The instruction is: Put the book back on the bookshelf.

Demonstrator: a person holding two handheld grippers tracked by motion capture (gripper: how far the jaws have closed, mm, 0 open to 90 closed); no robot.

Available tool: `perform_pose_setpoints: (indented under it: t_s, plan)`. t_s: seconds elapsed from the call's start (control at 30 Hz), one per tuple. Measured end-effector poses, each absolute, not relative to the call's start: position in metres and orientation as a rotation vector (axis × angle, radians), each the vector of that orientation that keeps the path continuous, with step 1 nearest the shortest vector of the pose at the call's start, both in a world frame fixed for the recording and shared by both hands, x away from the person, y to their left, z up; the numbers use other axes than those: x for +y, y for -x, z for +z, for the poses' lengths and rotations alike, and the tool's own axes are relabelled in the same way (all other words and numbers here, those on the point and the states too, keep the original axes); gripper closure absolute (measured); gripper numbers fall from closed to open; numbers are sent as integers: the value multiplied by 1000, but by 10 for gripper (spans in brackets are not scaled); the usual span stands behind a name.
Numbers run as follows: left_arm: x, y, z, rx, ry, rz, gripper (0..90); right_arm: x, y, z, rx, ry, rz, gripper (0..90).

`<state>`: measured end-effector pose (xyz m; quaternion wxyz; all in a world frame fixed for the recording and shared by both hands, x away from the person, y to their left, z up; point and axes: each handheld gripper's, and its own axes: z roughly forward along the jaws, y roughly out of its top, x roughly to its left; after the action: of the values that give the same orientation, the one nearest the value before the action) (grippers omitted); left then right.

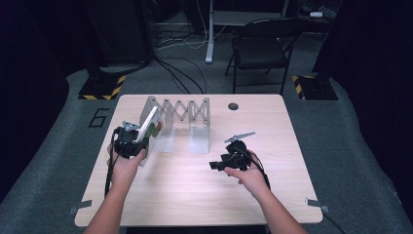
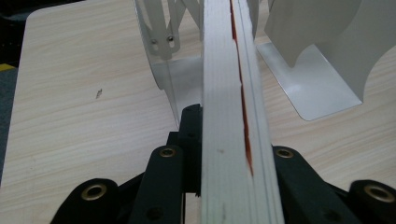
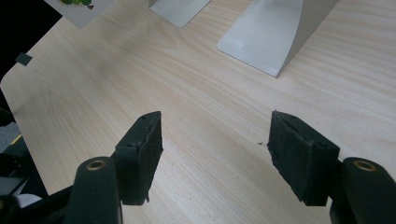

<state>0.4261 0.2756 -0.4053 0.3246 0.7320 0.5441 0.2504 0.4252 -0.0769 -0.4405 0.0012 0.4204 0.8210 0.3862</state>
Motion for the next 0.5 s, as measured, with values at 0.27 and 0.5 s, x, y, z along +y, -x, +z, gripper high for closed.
perform_pose_setpoints:
  t_s: [0.27, 0.5]
  plan:
    - [271, -431, -410, 1436, -1903, 668, 757, -78, -425, -440, 2578, -1324, 1210, 350]
    - [265, -438, -415, 1451, -1907, 660, 758, -78, -425, -440, 2577, -1320, 1210, 351]
